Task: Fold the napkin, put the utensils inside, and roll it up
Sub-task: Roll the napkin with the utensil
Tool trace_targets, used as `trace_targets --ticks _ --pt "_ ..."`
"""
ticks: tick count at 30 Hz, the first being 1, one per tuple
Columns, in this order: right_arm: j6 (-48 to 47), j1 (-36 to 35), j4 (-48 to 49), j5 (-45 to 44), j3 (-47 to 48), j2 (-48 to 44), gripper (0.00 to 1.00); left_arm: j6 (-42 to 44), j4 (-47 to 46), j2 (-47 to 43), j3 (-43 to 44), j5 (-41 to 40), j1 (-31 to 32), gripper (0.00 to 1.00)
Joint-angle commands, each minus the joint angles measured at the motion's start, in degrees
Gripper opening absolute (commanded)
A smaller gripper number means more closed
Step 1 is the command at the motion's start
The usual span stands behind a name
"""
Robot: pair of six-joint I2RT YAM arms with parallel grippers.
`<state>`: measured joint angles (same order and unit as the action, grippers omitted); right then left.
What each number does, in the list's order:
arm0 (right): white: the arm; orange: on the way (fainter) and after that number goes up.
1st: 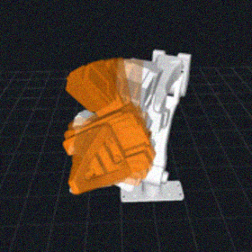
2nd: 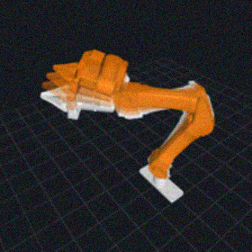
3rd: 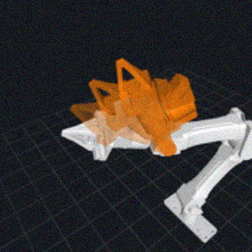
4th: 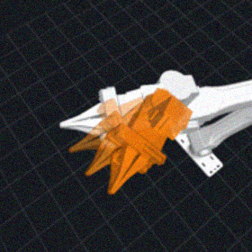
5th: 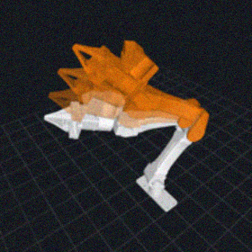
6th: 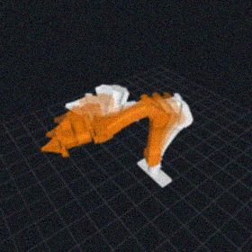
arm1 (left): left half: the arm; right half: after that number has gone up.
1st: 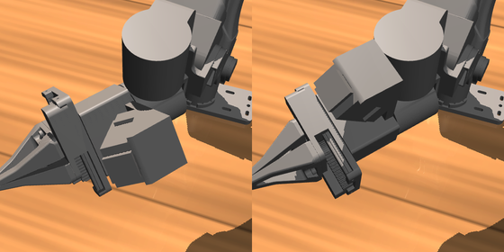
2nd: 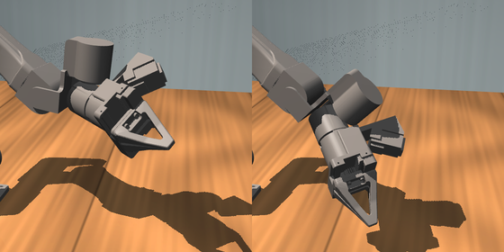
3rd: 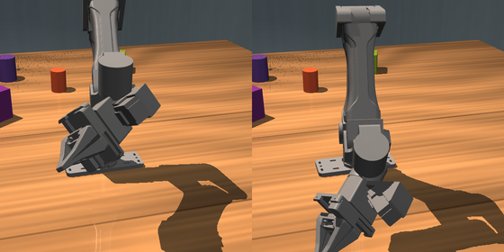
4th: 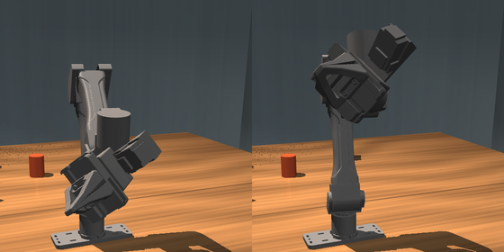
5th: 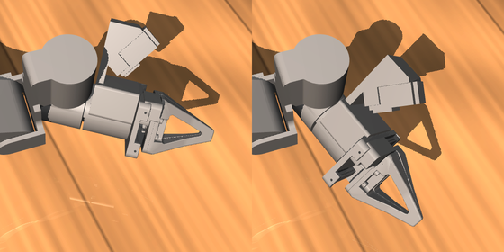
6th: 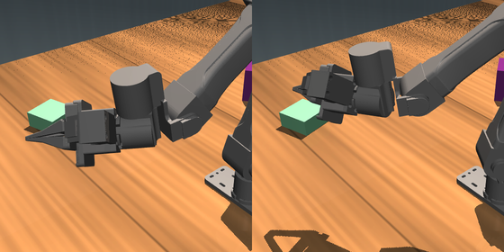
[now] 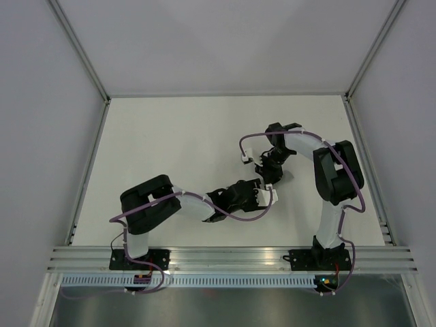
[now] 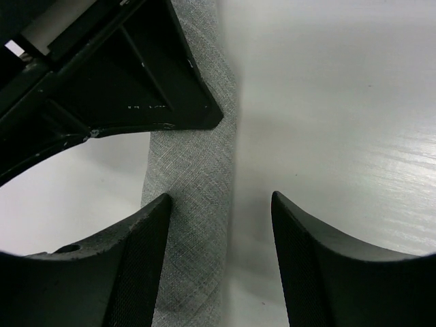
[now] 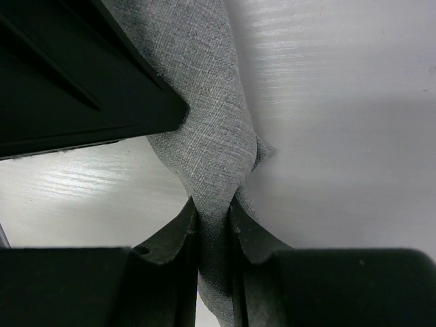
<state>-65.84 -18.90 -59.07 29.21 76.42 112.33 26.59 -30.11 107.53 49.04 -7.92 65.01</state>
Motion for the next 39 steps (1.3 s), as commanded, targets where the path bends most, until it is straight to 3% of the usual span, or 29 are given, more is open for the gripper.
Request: trace_targets --ticks 1,14,20,26,27,30,31,34,39 --pt "-2.1 0.2 0.4 -1.3 0.4 4.3 0.22 4.7 -2.1 2.0 2.1 -0.2 0.3 0.66" --pt "-3.2 0.2 -5.6 -0.5 6.2 9.6 0.21 10.9 -2.9 5.9 4.0 -6.9 0.3 0.68" --pt "-3.9 0.2 -7.9 0.4 7.9 11.0 0.21 12.3 -0.6 7.3 5.5 -6.3 0.3 0.64" --pt "-4.6 0.3 -11.6 2.0 11.8 12.7 0.23 10.8 7.2 7.9 8.4 -2.5 -0.3 0.5" --pt "-4.6 0.4 -11.7 2.3 12.2 12.8 0.23 10.3 8.3 8.0 8.9 -1.9 -0.4 0.4" --pt "-1.9 1.0 -9.1 3.8 12.9 11.9 0.31 8.5 13.5 8.1 10.8 1.1 -1.1 0.26" --pt "-0.9 1.2 -7.8 4.2 12.7 10.2 0.47 7.2 14.5 8.5 11.8 1.5 -1.5 0.22" --pt "4.5 2.8 -1.2 5.1 11.5 5.5 0.76 3.8 18.7 9.1 13.8 3.1 -2.3 0.17" --pt "16.6 6.1 8.3 5.6 10.9 -1.7 0.9 -2.0 21.5 8.9 14.4 4.5 -2.8 0.16"
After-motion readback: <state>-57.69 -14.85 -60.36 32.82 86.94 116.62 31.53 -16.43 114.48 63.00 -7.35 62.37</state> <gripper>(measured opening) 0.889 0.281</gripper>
